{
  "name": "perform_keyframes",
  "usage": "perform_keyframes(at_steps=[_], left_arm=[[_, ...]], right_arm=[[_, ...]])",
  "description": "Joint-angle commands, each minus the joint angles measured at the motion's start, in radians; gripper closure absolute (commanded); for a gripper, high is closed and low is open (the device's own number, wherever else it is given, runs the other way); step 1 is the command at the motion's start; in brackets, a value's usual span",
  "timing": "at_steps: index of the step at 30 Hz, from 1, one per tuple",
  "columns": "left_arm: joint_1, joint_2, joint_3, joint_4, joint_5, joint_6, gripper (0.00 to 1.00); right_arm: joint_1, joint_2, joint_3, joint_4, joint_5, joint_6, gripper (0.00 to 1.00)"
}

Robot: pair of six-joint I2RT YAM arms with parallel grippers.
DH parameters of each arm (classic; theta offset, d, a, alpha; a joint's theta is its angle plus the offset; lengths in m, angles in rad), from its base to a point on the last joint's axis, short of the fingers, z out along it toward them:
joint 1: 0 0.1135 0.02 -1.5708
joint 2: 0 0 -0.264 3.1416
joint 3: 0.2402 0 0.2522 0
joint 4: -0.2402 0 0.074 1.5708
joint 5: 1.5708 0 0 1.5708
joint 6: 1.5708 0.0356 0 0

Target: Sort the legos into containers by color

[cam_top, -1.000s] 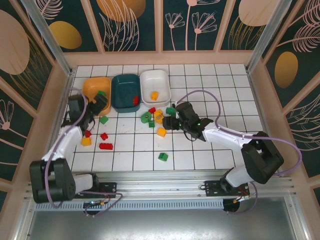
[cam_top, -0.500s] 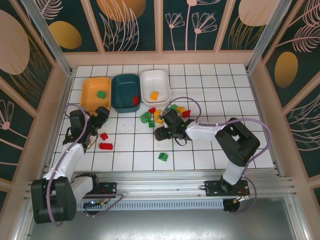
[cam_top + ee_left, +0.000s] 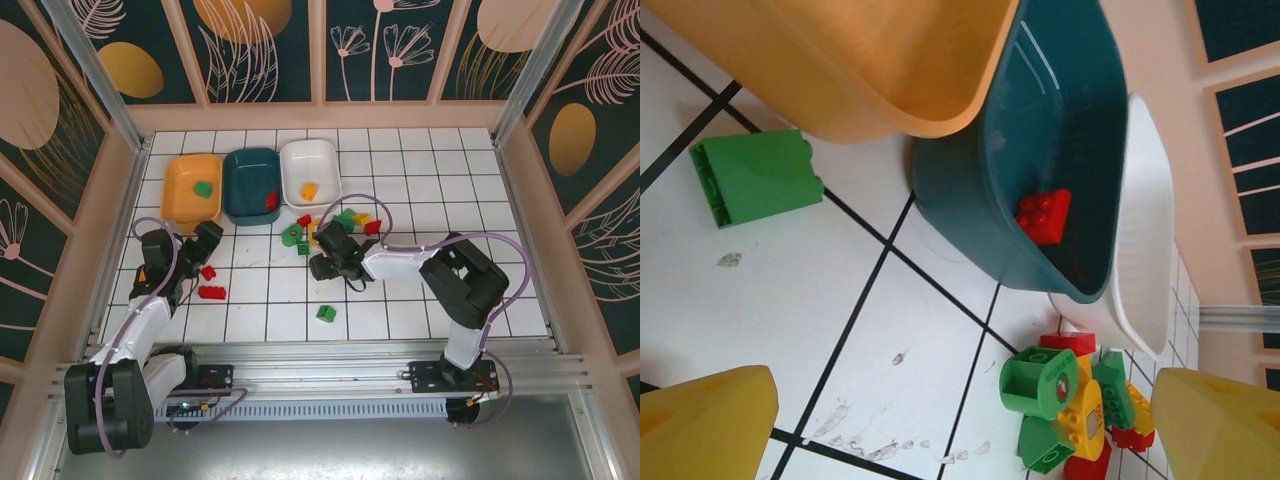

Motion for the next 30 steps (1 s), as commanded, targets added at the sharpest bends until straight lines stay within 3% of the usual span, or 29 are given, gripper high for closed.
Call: perform_keyframes(at_steps=[1,7,14,20,23,26,30], left_arm=[[-0.007,-0.021,0.018,-0.001,0.042,-0.006,0.05],[-0.011,-0.076,0.061,-0.06,0.047,0.017,0.05],[-0.013,-0.142,0.035,-0.074,0.051,0.028,0.04],[-0.012,-0.213,-0.013,-0.09,0.036,0.033,0.04],[-0.012,-0.24,-0.034,-0.105,0.043,0.029,0.04],[-0.012,-0.271,-0.061,-0.12,0.06,0.029,0.04],[-0.011,-0.303,-0.088,-0.138,0.071,0.047,0.03]], right_arm=[[0.042,-0.006,-0.041,0.0,0.021,0.006,0.55],[0.108,-0.115,-0.082,-0.012,0.101,0.048,0.59],[0.114,-0.196,-0.083,-0.018,0.155,0.054,0.64],[0.084,-0.189,0.024,-0.016,0.193,0.025,0.66],[0.026,-0.144,0.096,-0.001,0.136,0.007,0.66],[-0.001,-0.074,0.153,-0.045,0.103,-0.04,0.61],[-0.016,-0.012,0.203,-0.09,0.11,-0.153,0.42]])
